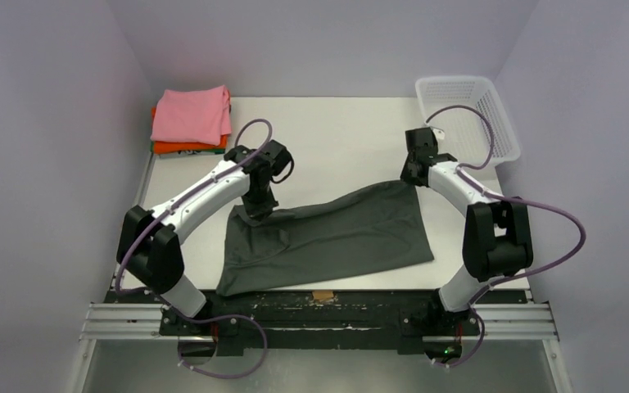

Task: Fold and stack the t-shirts
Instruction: Grab the side of the flattened tshirt furthest away from the robot with both arms, then fold the other side of the tshirt into a rectangle

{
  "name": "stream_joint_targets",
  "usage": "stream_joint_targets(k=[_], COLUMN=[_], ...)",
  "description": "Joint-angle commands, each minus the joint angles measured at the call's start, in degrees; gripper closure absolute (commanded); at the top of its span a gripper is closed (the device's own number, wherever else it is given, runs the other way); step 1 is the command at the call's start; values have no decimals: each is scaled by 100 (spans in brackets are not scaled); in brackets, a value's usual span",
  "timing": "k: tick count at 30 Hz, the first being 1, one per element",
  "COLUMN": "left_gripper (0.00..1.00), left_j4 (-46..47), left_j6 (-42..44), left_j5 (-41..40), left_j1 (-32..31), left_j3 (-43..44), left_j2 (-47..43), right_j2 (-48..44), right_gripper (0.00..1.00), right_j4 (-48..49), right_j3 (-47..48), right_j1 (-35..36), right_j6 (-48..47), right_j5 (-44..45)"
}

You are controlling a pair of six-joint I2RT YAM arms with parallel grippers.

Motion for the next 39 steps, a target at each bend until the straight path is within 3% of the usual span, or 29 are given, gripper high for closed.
stream_joint_targets(k=[1,8,16,18,21,25,28,30,33,35,39], left_gripper=[100,100,86,72,40,32,15,2,0,0,0], left_j4=[-46,-188,-186,-260,-179,-76,-85,6,762,1501,2608], left_j6=[-549,-1258,-2019,-2121,-2004,-1649,-1608,-1532,-1128,-800,-337], left_j5=[-115,-75,152,268,565,970,834,628,740,928,1140], left_j1=[-256,-643,-1393,-1588,-1920,-2147,-2114,-1981,-1320,-840,-235], left_j3=[-495,-1178,-1773,-1954,-2285,-2748,-2787,-2705,-2771,-2879,-2951], left_j2=[-641,-1270,-1194,-1182,-1358,-2075,-2701,-2987,-3204,-3183,-2728], right_j2=[-480,-987,-1130,-1214,-1413,-1668,-1933,-2179,-2594,-2727,-2211], right_gripper=[100,100,98,91,79,50,34,29,18,10,8], right_j4=[190,313,304,259,168,-263,-715,-765,-213,462,1521], right_j3=[-373,-853,-1181,-1379,-1602,-1692,-1689,-1721,-1803,-1855,-1709], right_j1=[5,5,2,6,5,2,6,6,4,6,67], right_j6=[-22,41,151,282,573,949,1191,1138,625,309,173], right_j5=[101,-94,54,218,443,899,1221,1236,424,-972,-2970])
